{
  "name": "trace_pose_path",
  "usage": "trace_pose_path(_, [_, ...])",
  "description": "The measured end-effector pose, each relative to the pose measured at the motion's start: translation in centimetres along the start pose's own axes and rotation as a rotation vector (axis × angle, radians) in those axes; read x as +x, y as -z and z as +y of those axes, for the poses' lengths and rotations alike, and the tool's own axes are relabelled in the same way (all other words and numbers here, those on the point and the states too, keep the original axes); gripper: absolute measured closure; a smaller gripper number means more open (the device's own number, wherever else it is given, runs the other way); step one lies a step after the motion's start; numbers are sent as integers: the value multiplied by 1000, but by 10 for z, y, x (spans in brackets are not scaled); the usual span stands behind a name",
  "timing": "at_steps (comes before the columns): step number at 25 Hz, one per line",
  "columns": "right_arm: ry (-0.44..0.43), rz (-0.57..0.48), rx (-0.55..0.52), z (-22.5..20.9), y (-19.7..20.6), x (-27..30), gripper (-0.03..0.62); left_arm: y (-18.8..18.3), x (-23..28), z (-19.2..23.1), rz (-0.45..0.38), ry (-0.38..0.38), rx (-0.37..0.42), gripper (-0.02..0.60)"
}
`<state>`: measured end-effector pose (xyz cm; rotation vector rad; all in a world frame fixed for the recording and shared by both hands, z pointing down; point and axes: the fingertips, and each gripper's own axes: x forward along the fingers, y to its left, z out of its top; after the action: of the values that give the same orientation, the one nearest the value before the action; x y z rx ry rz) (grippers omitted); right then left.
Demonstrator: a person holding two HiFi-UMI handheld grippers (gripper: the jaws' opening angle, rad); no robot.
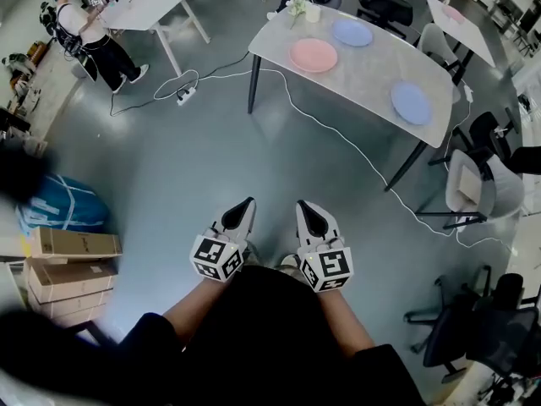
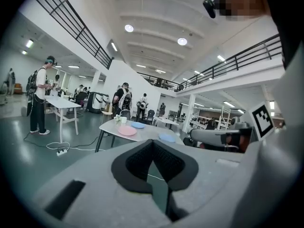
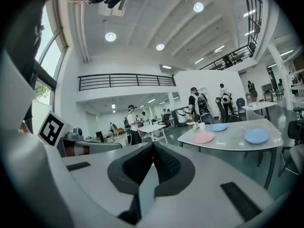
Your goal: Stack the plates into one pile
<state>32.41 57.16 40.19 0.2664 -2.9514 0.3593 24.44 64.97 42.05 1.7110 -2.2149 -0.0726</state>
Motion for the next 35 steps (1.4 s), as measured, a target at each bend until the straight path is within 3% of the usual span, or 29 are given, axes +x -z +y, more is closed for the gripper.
trace_pose_path(5, [4,16,14,-1,5,14,582,11,10,12,27,-11,-47,566])
trace_pose_path(10, [29,80,-36,-16,19,46,582,14,34,74,26,-44,-128,566])
trace_pose_path(15, [93,118,-34,-54,17,95,582,-7,90,118,17,8,-76,566])
trace_pose_path(20, [100,107,-31,-68,-6,172,582,-24,140,155,33,37,-151,566])
trace_pose_path(26, [108,136,-61,-81,-29,252,582,-52,174,204,43,36,-4,566])
trace_pose_path(31, [129,159,-65,-92,-47,306,582,-90,196,250,6,32,84,566])
trace_pose_path(35, [118,130,-69,-90,-63,358,581,-100,213,288,15,58,65,566])
